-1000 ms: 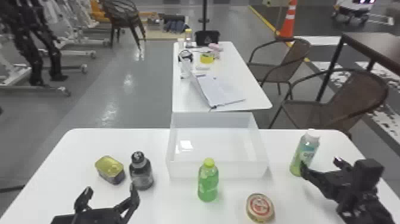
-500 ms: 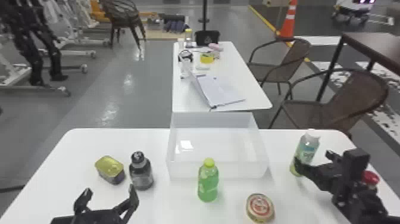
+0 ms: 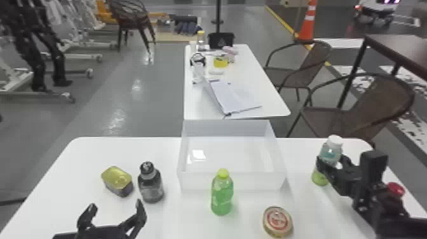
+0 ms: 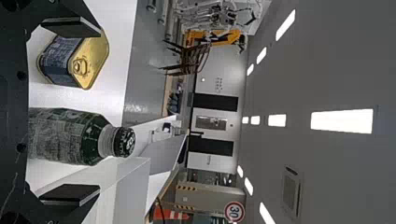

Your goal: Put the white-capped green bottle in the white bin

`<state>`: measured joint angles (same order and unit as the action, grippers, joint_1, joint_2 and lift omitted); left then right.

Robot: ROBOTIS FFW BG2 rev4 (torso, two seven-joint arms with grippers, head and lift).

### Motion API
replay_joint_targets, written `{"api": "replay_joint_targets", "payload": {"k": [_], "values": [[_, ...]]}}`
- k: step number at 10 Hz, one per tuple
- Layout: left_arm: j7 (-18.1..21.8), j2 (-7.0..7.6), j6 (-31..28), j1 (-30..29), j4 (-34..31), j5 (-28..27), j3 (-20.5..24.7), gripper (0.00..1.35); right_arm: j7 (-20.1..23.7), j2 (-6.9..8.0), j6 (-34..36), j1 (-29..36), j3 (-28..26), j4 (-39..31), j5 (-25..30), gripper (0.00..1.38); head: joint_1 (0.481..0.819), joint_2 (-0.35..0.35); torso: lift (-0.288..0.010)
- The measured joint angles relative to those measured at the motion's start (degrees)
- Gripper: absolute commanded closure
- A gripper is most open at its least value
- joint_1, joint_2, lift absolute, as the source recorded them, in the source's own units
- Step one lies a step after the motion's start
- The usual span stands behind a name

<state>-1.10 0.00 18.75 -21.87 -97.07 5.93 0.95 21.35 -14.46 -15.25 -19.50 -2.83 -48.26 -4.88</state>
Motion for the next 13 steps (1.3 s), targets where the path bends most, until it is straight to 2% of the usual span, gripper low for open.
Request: {"api": "replay_joint_targets", "payload": {"k": [2, 4, 6, 8, 9, 11, 13], "values": [[0.32, 0.0, 0.05, 0.0, 0.17, 0.1, 0.23, 0.13, 0.0, 0.54, -0.05, 0.53, 0.01, -0.48, -0.56, 1.11, 0.549, 0.0, -0.1], [0.45, 0.0, 0.06, 0.13, 0.36, 0.43, 0.14, 0.13, -0.1, 0.66, 0.89, 2.32, 0.0, -3.76, -2.08, 1.11, 0.549, 0.0, -0.1], [0.49, 0.0, 0.12, 0.19, 0.57, 0.9, 0.1, 0.13, -3.08, 0.64, 7.15, 7.36, -0.15, -16.33, -3.69, 1.11, 0.549, 0.0, -0.1], [0.49, 0.0, 0.06, 0.29, 0.83, 1.25, 0.01, 0.13, -3.82, 0.18, 14.48, 10.95, -0.22, -29.86, -5.74, 1.11, 0.549, 0.0, -0.1], [0.49, 0.0, -0.12, 0.6, 1.04, 1.53, -0.33, 0.13, -3.78, -0.35, 16.74, 11.06, 0.26, -33.86, -7.46, 1.1, 0.549, 0.0, -0.1], [0.49, 0.0, -0.27, 1.18, 1.51, 2.37, -1.1, 0.13, -3.82, -1.98, 18.08, 8.81, 3.96, -36.91, -12.06, 1.1, 0.549, 0.0, -0.1], [0.48, 0.0, -0.3, 1.49, 1.86, 2.62, -1.41, 0.13, -4.01, -2.83, 16.56, 4.96, 9.5, -34.74, -15.49, 1.1, 0.549, 0.0, -0.1]]}}
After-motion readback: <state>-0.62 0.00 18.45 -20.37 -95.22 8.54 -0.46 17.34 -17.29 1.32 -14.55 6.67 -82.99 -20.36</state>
